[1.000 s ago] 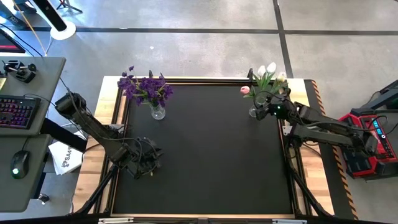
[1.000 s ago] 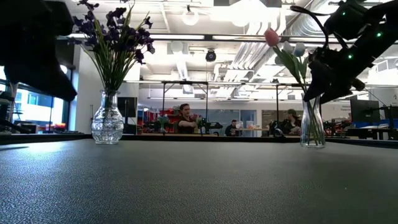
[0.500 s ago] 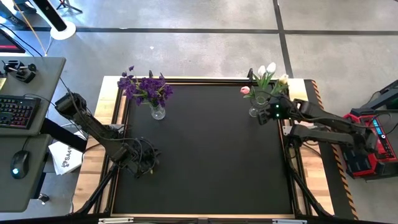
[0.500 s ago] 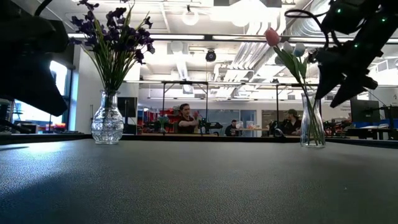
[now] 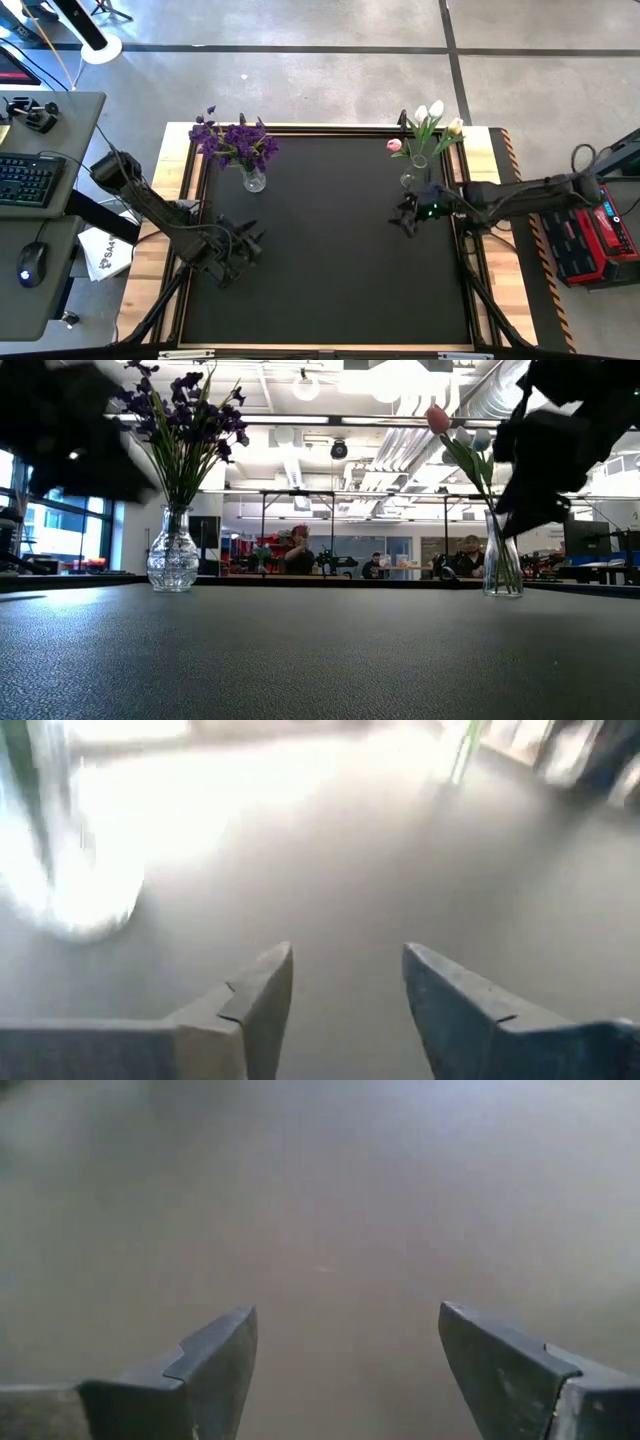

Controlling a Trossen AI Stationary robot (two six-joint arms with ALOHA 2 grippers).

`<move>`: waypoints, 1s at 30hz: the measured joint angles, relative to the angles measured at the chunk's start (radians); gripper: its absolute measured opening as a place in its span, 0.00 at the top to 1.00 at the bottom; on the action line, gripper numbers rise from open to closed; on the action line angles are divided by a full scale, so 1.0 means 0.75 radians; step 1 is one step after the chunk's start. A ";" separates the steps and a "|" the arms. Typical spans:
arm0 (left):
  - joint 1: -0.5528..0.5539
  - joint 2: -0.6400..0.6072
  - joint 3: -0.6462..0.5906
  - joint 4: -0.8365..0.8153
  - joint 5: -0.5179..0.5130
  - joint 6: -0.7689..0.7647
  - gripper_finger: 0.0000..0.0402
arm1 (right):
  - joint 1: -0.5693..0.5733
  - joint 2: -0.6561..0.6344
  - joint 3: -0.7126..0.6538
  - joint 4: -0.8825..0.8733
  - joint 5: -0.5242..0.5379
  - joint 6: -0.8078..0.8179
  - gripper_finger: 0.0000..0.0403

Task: Sort flowers into vase by color
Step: Adjust the left transparent flower vase

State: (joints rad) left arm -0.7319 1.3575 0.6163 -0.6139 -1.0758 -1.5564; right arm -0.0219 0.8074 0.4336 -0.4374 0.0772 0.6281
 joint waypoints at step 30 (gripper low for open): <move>0.265 0.075 0.000 -0.364 -0.033 -0.030 0.51 | 0.373 0.435 -0.033 0.619 0.242 -0.255 0.27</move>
State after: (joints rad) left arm -0.5329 1.4140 0.6163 -0.8867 -1.1004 -1.5792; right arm 0.2575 1.1339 0.4091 0.0270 0.2588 0.4366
